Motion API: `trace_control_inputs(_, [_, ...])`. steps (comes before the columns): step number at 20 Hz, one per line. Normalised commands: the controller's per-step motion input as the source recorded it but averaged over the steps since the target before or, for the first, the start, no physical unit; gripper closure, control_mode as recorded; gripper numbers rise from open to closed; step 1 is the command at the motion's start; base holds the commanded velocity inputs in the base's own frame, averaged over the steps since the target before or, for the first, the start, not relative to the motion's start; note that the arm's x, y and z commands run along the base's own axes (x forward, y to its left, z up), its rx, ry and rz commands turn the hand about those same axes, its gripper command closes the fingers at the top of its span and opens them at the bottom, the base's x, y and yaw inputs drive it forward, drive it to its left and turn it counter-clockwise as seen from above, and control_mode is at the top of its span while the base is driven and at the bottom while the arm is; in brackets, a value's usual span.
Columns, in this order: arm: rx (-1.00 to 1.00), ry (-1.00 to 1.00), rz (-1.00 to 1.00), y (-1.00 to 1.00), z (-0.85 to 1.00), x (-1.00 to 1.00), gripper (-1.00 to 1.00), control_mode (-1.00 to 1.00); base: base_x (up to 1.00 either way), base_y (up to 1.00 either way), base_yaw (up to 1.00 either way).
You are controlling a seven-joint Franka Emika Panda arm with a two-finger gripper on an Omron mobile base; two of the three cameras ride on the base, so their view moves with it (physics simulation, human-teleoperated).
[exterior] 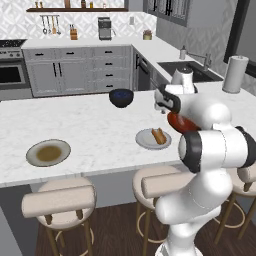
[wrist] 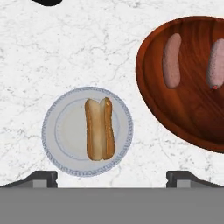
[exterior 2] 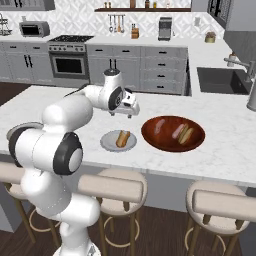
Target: Place one bun and one sausage from the bowl on each plate.
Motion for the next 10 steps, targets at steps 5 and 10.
trace_control_inputs(5, [0.00, 0.00, 0.00, -0.63, -0.05, 0.23, -1.00, -1.00, 0.00, 0.00, 0.00])
trace_control_inputs(10, [0.00, 0.00, 0.00, -0.58, -0.09, 0.40, -1.00, -1.00, 0.00, 0.00, 0.00])
